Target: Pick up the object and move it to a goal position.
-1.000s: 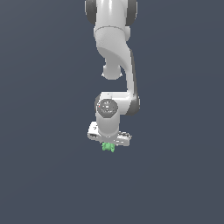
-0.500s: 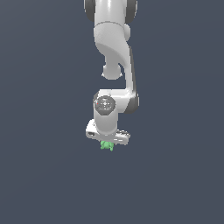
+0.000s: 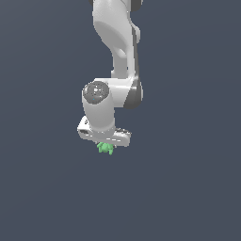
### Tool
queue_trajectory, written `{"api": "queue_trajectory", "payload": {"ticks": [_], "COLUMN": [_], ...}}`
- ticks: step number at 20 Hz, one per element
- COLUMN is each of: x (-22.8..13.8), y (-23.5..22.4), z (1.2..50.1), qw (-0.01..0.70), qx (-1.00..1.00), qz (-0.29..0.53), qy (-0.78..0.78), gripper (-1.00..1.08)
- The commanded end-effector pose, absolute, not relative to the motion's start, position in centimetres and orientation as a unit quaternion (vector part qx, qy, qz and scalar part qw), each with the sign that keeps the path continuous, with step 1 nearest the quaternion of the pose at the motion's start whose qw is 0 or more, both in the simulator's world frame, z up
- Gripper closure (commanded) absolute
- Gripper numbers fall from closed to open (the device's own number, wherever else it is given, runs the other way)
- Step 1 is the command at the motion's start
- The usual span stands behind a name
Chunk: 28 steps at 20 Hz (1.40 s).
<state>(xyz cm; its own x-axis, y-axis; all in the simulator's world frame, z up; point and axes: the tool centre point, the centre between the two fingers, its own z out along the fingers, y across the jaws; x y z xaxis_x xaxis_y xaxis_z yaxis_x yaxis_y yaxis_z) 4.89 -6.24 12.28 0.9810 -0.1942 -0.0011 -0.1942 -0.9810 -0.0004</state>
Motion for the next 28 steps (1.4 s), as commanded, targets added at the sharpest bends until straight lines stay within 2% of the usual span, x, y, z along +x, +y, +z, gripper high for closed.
{"api": "queue_trajectory", "payload": {"ticks": [1, 17, 28], "x": [4.5, 2.8, 2.6], "y": [-7.8, -17.3, -20.6], "z": [15.0, 31.7, 37.4], "qw": [0.000, 0.001, 0.000], "qx": [-0.995, -0.995, -0.995], "qz": [0.000, 0.000, 0.000], "qy": [0.098, 0.098, 0.098], "gripper": [1.08, 1.08, 1.08]}}
